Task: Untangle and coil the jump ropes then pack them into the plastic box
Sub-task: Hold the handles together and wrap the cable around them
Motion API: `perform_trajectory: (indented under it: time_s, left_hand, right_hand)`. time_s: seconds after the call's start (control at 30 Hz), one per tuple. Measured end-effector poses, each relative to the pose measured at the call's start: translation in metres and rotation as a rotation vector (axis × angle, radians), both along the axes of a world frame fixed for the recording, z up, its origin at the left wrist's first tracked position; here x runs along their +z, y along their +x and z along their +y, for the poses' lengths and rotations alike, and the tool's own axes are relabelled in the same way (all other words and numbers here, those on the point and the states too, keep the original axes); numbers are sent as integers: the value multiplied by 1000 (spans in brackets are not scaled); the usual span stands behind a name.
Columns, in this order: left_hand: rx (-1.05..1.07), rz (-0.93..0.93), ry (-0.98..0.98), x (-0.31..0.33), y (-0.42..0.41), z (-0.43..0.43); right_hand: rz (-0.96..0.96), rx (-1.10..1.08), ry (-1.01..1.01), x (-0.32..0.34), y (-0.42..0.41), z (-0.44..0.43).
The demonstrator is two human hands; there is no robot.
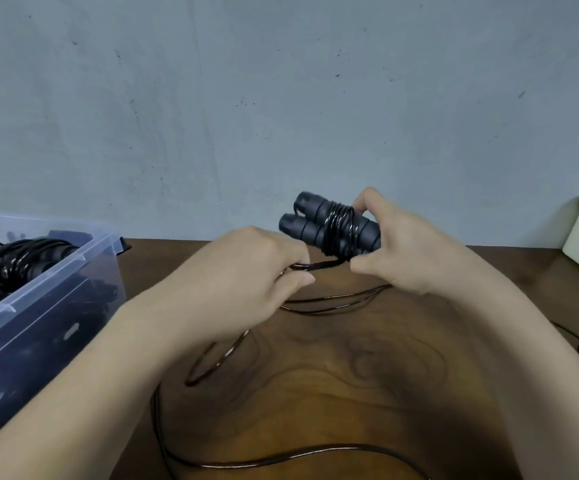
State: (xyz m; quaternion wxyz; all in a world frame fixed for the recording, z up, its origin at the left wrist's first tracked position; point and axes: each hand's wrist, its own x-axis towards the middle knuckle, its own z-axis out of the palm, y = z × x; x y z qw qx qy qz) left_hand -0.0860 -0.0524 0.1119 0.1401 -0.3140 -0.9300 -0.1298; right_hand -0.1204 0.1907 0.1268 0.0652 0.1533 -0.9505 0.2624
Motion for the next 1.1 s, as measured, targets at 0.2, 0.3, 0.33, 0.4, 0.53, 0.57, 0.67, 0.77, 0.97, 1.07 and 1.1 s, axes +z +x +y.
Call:
perform_trajectory:
  time_s: [0.2,0.3,0.33,0.4,0.53,0.57,0.67,0.77,0.97,1.07,1.1]
  left_hand:
    - [-46,71,55,3,-7,-5]
    - [-101,13,153,3,-6,-3]
    - [-120,-24,203,3,-4,-2]
    - [-151,-83,293,4,-3,0]
    - [-150,-142,413,7,-3,0]
    - [-139,-151,426,7,-3,0]
    - [-110,-161,418,10,-3,-2]
    - [-118,-276,364,17,-5,-16]
    - [-8,-125,121,12,-22,-37]
    - [136,259,45,8,-26,-37]
    - [123,311,86,9,-24,-34]
  right_hand:
    - [-182,174,302,-5,13,-8]
    - [-208,252,351,-7,19,-12]
    - [-211,280,359,-8,20,-13]
    - [-228,334,324,-6,23,-15]
    - [-289,409,85,-1,29,-20]
    - [-286,410,59,0,31,-21]
    - [-266,374,63,2,34,-23]
    - [-351,391,83,8,32,-16]
    - [-537,466,10,15,30,-1]
    - [-582,477,9,13,29,-1]
    - [-582,475,13,13,28,-1]
